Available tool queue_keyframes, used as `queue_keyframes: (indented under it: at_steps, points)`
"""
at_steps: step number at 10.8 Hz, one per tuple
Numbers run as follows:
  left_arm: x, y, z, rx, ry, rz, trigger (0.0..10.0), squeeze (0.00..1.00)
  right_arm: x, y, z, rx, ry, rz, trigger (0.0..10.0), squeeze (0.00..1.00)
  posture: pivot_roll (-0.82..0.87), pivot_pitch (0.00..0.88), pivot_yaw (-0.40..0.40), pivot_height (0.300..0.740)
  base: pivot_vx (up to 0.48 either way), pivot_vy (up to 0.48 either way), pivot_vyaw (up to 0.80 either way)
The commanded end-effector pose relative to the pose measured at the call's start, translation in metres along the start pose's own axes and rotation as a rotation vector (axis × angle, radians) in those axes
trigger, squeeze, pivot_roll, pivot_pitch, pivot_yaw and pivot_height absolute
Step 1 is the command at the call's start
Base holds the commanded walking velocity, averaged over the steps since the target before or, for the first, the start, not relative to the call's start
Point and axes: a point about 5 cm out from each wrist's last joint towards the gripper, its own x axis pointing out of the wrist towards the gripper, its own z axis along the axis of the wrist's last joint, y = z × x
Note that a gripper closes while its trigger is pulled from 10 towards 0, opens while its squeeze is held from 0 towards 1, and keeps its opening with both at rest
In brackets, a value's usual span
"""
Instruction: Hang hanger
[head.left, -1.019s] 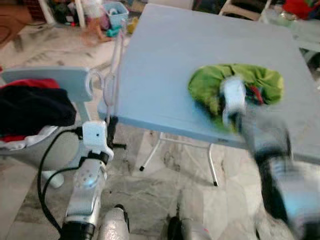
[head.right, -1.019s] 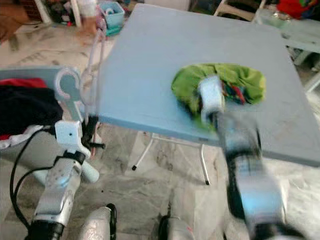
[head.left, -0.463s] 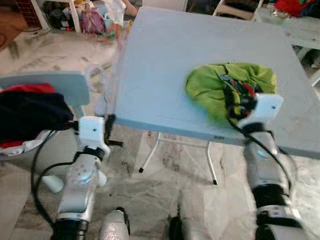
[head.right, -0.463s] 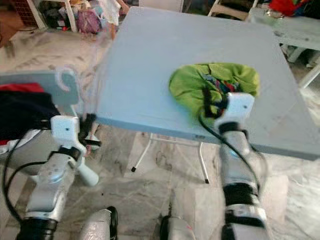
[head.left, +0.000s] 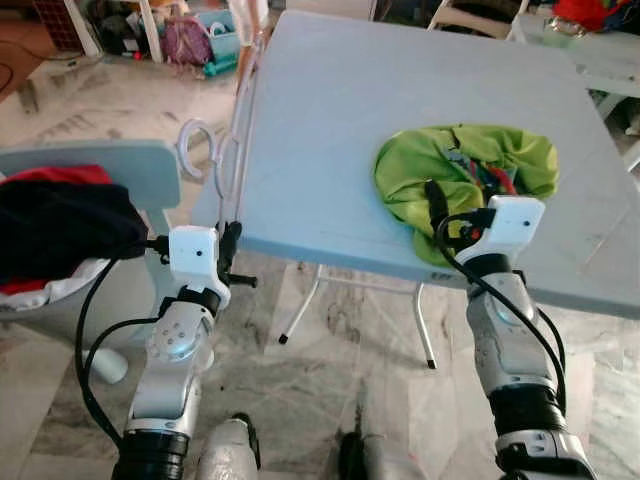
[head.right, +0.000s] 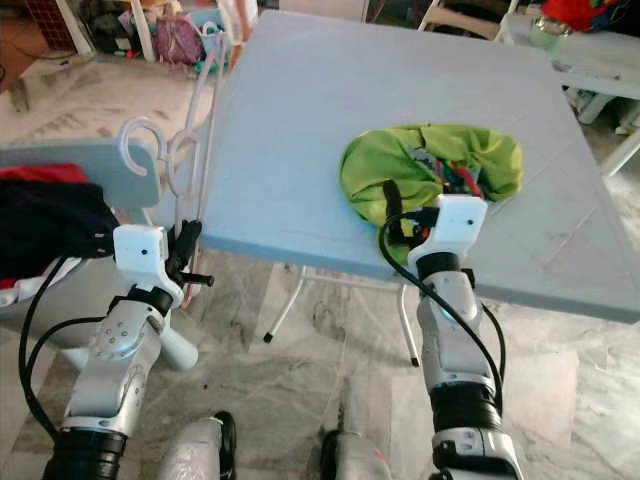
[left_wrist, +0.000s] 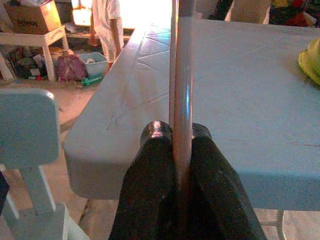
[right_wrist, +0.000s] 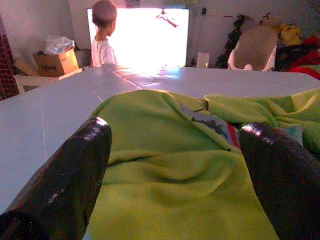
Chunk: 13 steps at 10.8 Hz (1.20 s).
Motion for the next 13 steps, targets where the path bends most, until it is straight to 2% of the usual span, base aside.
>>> queue_keyframes:
  at_steps: [1, 6, 8, 9, 10, 11, 12, 13]
  points:
    - [-0.002, -0.002, -0.006, 0.001, 0.038, -0.012, 10.0, 0.00, -0.003, -0.004, 0.002, -0.001, 0.007, -0.019, 10.0, 0.00, 0.04, 0.091, -0.056, 0.740, -0.311, 0.000, 0.00]
    - [0.004, -0.002, -0.004, 0.006, 0.030, -0.013, 10.0, 0.00, 0.000, -0.001, 0.004, -0.021, 0.018, -0.009, 10.0, 0.00, 0.03, 0.099, -0.057, 0.740, -0.351, 0.000, 0.00]
    - [0.005, -0.003, -0.002, 0.010, 0.020, -0.015, 10.0, 0.00, 0.002, -0.001, 0.000, -0.054, 0.052, -0.016, 10.0, 0.00, 0.03, 0.110, -0.057, 0.740, -0.311, 0.000, 0.00]
    - [0.005, -0.002, -0.001, 0.013, 0.022, -0.010, 10.0, 0.00, 0.002, 0.002, -0.007, -0.063, 0.103, -0.002, 10.0, 0.00, 0.03, 0.131, -0.055, 0.740, 0.000, 0.000, 0.00]
    - [0.005, -0.001, -0.002, 0.015, 0.023, -0.008, 10.0, 0.00, 0.000, 0.002, -0.009, -0.042, 0.115, 0.008, 10.0, 0.00, 0.03, 0.136, -0.057, 0.740, 0.000, 0.000, 0.00]
    - [0.003, 0.000, -0.007, 0.011, 0.041, -0.010, 10.0, 0.00, -0.004, -0.002, -0.014, -0.014, 0.148, -0.021, 10.0, 0.00, 0.03, 0.139, -0.062, 0.740, 0.000, 0.000, 0.00]
    - [-0.003, -0.004, -0.023, 0.012, 0.110, -0.069, 10.0, 0.00, -0.007, -0.002, -0.021, -0.030, 0.185, -0.013, 10.0, 0.00, 0.03, 0.135, -0.066, 0.740, 0.000, 0.000, 0.00]
    - [-0.005, -0.002, -0.030, 0.036, 0.143, -0.096, 10.0, 0.00, -0.008, -0.001, -0.023, -0.094, 0.194, -0.005, 10.0, 0.00, 0.03, 0.132, -0.068, 0.740, 0.000, 0.000, 0.00]
